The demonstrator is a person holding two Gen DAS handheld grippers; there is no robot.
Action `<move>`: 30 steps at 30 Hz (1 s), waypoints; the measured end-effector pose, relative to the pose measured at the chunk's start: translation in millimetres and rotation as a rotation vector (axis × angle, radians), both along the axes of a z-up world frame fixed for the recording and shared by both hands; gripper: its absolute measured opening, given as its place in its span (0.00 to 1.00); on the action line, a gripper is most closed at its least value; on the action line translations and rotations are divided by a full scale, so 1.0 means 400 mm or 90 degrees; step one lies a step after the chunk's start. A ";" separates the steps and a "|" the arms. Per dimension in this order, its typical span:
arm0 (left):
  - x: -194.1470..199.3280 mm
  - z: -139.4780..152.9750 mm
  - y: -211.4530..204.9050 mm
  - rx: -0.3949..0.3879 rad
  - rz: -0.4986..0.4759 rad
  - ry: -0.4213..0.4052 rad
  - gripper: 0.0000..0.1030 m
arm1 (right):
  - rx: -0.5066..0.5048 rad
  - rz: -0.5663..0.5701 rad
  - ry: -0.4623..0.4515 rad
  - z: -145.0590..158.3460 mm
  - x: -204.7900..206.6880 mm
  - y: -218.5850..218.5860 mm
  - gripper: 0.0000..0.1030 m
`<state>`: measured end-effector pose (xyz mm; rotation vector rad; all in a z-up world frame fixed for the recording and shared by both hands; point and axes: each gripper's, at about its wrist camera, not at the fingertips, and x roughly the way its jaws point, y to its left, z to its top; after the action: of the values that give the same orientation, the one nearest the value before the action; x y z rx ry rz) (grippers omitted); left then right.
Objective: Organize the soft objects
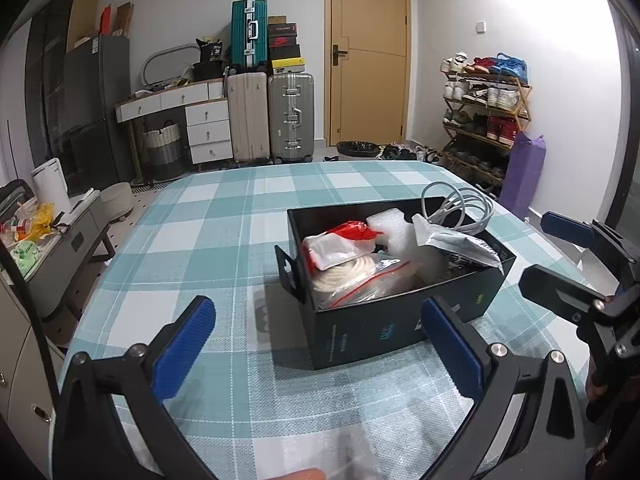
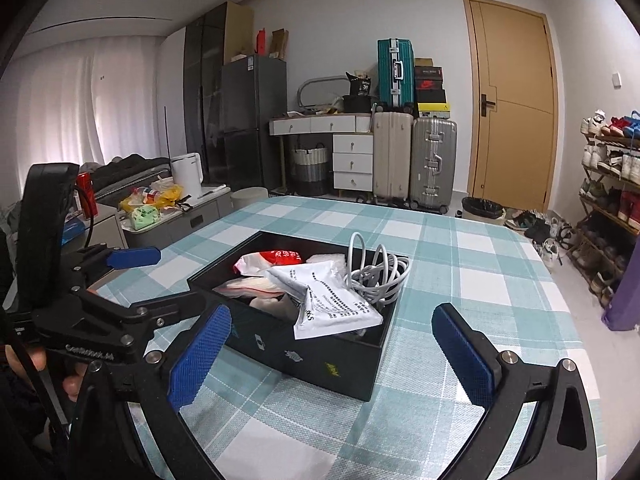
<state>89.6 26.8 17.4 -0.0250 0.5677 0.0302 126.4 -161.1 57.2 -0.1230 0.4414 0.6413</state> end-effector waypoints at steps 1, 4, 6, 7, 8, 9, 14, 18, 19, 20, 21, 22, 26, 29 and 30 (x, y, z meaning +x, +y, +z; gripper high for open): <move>0.000 -0.002 0.002 0.001 0.005 -0.001 1.00 | 0.000 0.001 -0.001 -0.001 -0.002 0.000 0.99; 0.000 -0.006 0.005 0.001 0.010 -0.005 1.00 | 0.001 -0.001 -0.002 -0.006 -0.003 -0.002 0.99; 0.000 -0.009 0.007 0.000 0.010 -0.009 1.00 | 0.006 0.001 0.000 -0.010 -0.002 -0.005 0.99; 0.001 -0.012 0.007 0.000 0.010 -0.009 1.00 | 0.008 0.000 0.000 -0.013 -0.002 -0.006 0.99; 0.001 -0.014 0.008 0.000 0.010 -0.010 1.00 | 0.010 0.000 0.000 -0.014 -0.003 -0.008 0.99; 0.001 -0.015 0.009 -0.002 0.010 -0.011 1.00 | 0.011 -0.001 0.001 -0.017 -0.003 -0.009 0.99; 0.000 -0.017 0.009 -0.004 0.009 -0.015 1.00 | 0.015 -0.003 -0.001 -0.024 -0.001 -0.011 0.99; -0.004 -0.018 0.002 0.008 0.015 -0.021 1.00 | 0.015 -0.003 -0.002 -0.028 -0.001 -0.011 0.99; -0.005 -0.018 0.000 0.012 0.017 -0.023 1.00 | 0.015 -0.003 -0.003 -0.028 -0.001 -0.011 0.99; -0.007 -0.016 -0.001 0.014 0.018 -0.024 1.00 | 0.016 -0.003 -0.003 -0.027 -0.001 -0.011 0.99; -0.008 -0.016 -0.003 0.018 0.019 -0.024 1.00 | 0.017 -0.003 -0.004 -0.028 -0.002 -0.012 0.99; -0.008 -0.016 -0.006 0.021 0.021 -0.024 1.00 | 0.017 -0.003 -0.005 -0.029 -0.002 -0.013 0.99; -0.006 -0.015 -0.008 0.029 0.025 -0.022 1.00 | 0.019 -0.004 -0.005 -0.024 -0.002 -0.012 0.99; -0.004 -0.015 -0.006 0.031 0.027 -0.019 1.00 | 0.014 -0.010 -0.006 -0.021 -0.004 -0.010 0.99; -0.005 -0.015 -0.005 0.030 0.027 -0.019 1.00 | 0.013 -0.010 -0.006 -0.021 -0.004 -0.008 0.99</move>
<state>87.8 24.7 11.4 0.0091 0.5369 0.0847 124.6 -164.3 48.8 -0.1036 0.4259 0.6291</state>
